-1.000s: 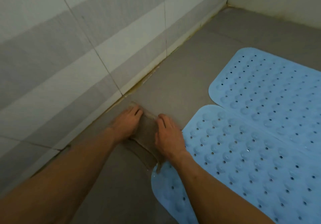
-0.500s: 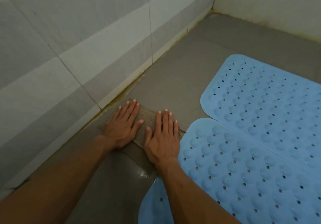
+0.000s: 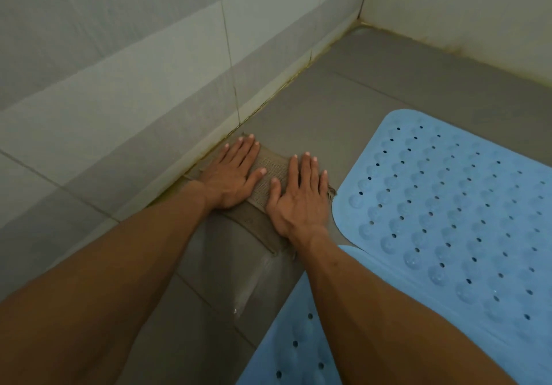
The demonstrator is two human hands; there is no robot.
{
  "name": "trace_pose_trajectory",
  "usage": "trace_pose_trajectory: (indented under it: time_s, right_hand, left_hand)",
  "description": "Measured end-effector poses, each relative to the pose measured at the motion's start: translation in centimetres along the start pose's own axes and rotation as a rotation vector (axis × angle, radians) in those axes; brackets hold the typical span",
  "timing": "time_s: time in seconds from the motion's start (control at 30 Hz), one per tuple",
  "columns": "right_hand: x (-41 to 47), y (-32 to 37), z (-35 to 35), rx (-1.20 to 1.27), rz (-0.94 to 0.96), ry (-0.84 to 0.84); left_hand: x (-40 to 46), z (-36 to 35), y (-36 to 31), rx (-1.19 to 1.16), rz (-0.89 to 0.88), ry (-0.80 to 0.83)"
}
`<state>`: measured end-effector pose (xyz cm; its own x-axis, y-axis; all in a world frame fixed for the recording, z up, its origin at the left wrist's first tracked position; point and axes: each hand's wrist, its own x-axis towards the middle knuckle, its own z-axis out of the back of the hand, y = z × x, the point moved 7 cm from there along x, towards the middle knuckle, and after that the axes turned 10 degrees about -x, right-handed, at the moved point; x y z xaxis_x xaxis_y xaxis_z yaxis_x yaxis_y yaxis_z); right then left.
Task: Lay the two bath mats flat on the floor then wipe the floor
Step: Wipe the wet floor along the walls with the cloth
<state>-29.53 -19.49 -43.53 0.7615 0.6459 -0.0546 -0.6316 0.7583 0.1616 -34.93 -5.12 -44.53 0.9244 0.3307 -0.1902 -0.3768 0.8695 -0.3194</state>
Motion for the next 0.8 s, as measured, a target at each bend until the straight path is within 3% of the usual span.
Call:
trace_pose_trajectory:
  time_s: [0.3,0.8]
  right_hand:
    - [5.5,-2.0,0.8,0.016,-0.048,-0.039]
    - [5.7,-1.8,1.3,0.075,-0.073,0.001]
  left_hand:
    - [6.1,1.8,-0.7,0.038,-0.025,0.017]
    - [6.5,2.5,-0.8,0.095,-0.038,-0.025]
